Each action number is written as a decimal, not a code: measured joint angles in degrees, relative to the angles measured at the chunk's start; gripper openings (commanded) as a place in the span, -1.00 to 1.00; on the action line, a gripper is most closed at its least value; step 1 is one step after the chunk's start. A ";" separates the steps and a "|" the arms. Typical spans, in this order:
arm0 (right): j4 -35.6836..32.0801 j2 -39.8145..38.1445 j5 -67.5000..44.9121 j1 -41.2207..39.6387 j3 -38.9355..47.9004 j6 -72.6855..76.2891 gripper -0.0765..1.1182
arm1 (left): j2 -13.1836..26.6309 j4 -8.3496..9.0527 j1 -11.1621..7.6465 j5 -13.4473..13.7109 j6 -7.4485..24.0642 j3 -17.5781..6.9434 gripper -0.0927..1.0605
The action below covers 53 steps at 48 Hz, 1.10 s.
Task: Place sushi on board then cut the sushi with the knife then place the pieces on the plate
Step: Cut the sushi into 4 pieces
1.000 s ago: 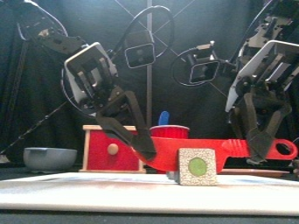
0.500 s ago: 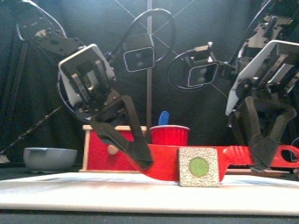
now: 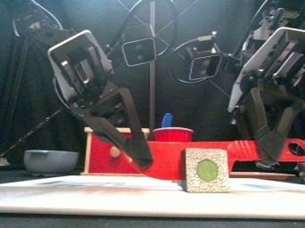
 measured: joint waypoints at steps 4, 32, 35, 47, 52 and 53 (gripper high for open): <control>-0.09 -0.79 0.18 0.00 -0.09 -0.09 -0.45 | -0.88 0.00 -0.09 0.09 0.00 0.00 0.02; -2.11 -14.68 8.26 -3.78 4.39 0.18 -0.45 | -7.29 4.39 2.11 -0.44 0.35 -0.18 0.17; -1.76 -16.79 8.61 -4.22 6.06 0.18 -0.45 | -7.65 4.75 2.46 -0.44 0.35 -0.18 0.23; 1.32 -26.10 10.02 -6.33 12.13 0.35 -0.45 | -8.79 6.50 2.99 -0.70 0.35 -0.18 0.34; 3.34 -29.71 11.51 -7.56 14.85 0.35 -0.45 | -9.23 7.21 3.60 -0.70 0.44 -0.18 0.34; 3.78 -30.59 11.95 -7.82 15.47 0.35 -0.45 | -9.32 7.38 3.78 -0.70 0.44 -0.18 0.34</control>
